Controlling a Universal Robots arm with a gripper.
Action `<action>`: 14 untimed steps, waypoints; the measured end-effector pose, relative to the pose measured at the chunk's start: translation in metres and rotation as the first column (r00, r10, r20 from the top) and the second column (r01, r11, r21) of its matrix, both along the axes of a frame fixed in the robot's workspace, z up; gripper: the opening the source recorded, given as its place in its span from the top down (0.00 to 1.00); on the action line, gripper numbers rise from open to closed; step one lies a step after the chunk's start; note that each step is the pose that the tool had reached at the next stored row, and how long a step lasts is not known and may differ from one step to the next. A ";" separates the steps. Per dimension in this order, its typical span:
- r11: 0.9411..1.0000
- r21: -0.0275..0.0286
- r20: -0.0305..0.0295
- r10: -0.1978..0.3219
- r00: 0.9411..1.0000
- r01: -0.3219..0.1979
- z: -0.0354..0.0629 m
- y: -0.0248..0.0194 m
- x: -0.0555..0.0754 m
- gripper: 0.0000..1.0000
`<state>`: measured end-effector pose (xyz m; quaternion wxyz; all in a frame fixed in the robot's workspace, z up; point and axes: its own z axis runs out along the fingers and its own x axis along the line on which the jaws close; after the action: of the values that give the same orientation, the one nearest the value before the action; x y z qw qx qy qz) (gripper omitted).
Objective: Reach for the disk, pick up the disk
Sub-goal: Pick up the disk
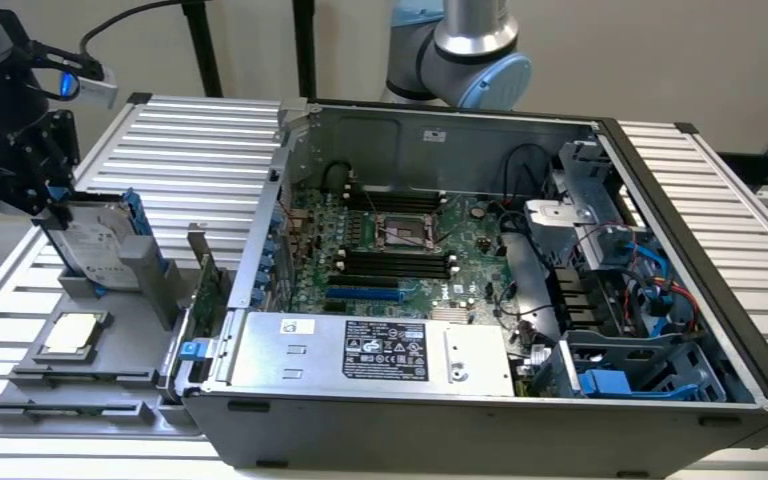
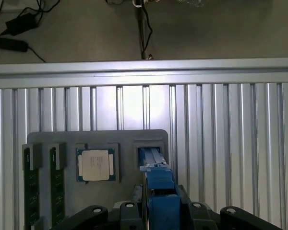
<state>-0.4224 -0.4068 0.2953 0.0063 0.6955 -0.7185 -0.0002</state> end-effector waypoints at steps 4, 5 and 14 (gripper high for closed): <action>1.000 0.000 0.000 0.000 1.000 0.000 0.0000 0.0000 0.000 0.61; 1.000 0.000 0.000 0.000 1.000 0.000 0.0000 0.0000 0.000 0.61; 1.000 0.000 0.000 0.000 1.000 0.000 -0.0016 0.0000 0.000 0.61</action>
<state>-0.4224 -0.4068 0.2936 0.0063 0.6956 -0.7184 -0.0002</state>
